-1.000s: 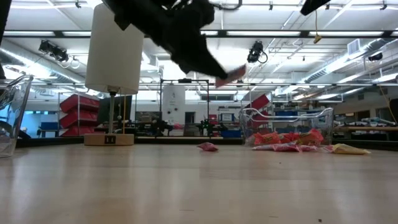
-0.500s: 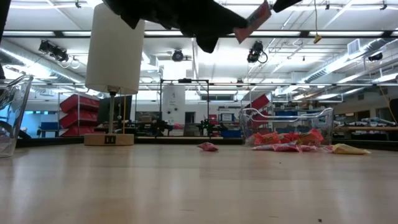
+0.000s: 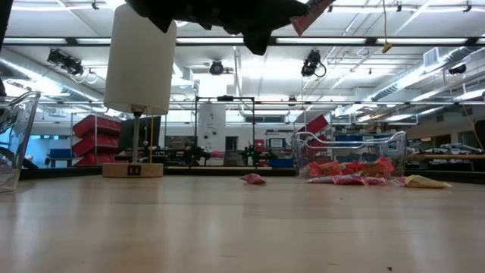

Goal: Sort candy
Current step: Put the pink candy into the bottom right transparent bin

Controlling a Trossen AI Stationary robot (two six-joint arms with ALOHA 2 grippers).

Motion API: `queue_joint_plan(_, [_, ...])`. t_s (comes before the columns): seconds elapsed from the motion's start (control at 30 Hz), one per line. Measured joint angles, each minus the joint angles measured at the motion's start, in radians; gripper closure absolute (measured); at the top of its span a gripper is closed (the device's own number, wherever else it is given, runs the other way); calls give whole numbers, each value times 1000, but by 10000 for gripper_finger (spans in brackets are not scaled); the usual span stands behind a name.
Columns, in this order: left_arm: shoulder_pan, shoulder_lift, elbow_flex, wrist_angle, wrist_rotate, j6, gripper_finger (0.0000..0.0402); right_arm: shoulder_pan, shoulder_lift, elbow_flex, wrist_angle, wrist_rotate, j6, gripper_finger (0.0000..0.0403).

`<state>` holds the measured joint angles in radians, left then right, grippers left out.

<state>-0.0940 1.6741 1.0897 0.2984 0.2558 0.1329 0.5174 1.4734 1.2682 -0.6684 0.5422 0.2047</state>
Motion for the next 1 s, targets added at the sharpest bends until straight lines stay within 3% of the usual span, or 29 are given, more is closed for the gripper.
queue_joint_plan(0.2, [0, 0, 0, 28, 71, 0, 383, -5, 0, 0, -5, -13, -2, 291])
queue_joint_plan(0.43, [0, 0, 0, 19, 71, -1, 383, -5, 0, 0, -1, -22, -3, 319])
queue_joint_plan(0.73, [0, 0, 0, 17, 69, -5, 383, -1, -1, 0, 2, -61, -19, 391])
queue_joint_plan(1.0, [0, 0, 1, -6, 69, -35, 366, 0, -1, 0, 1, -68, -16, 400])
